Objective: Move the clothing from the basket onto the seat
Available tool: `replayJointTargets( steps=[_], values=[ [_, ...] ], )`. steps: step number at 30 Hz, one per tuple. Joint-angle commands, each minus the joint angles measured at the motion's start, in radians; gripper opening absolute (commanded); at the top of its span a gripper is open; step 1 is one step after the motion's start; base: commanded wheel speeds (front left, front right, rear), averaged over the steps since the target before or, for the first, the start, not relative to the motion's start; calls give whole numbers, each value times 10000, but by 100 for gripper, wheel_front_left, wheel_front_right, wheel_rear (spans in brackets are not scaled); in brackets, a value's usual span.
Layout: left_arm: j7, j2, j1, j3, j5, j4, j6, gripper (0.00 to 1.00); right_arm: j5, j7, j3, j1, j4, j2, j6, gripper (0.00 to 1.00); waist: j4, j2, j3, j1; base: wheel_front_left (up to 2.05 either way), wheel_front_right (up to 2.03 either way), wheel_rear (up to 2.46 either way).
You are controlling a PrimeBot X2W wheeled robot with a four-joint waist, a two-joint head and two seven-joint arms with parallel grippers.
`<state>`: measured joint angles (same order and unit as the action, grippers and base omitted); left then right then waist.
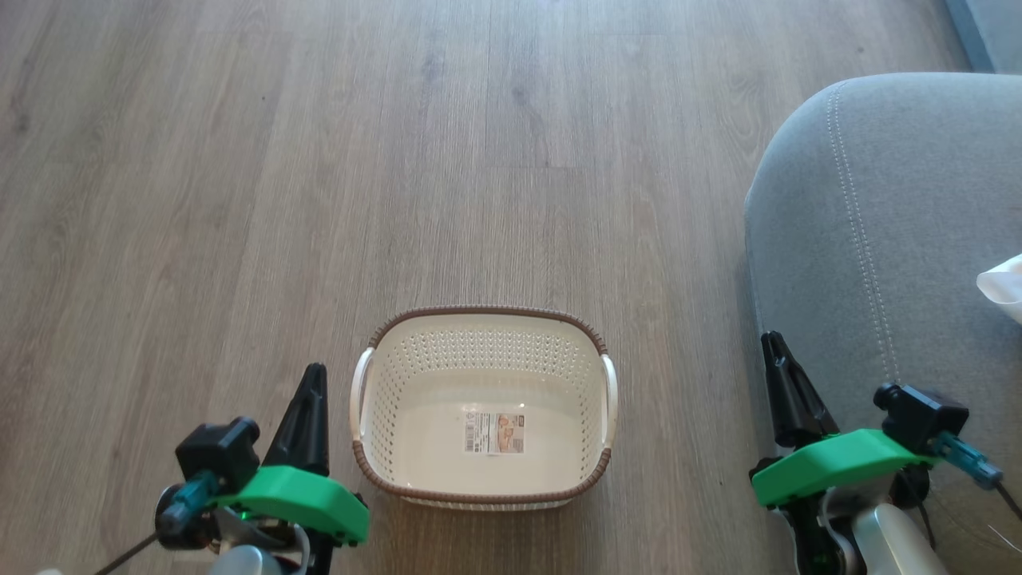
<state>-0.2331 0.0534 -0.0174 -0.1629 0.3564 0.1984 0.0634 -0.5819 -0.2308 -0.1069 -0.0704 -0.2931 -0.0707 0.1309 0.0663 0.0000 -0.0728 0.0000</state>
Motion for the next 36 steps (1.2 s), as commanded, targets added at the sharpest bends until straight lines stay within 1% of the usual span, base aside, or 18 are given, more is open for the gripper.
replayJointTargets(
  steps=[1, 36],
  values=[
    [53, 39, -363, 146, 351, -292, -86, 0, -294, 76, 79, -344, 338, -29, 0, 0, -11, 0, 12, 0, 0, 0, 0],
    [927, 154, -526, 745, 4156, -49, -649, 0, -3360, 1011, 626, -347, 384, -26, -1, 0, -206, 0, 218, 0, 0, 0, 0]
  ],
)
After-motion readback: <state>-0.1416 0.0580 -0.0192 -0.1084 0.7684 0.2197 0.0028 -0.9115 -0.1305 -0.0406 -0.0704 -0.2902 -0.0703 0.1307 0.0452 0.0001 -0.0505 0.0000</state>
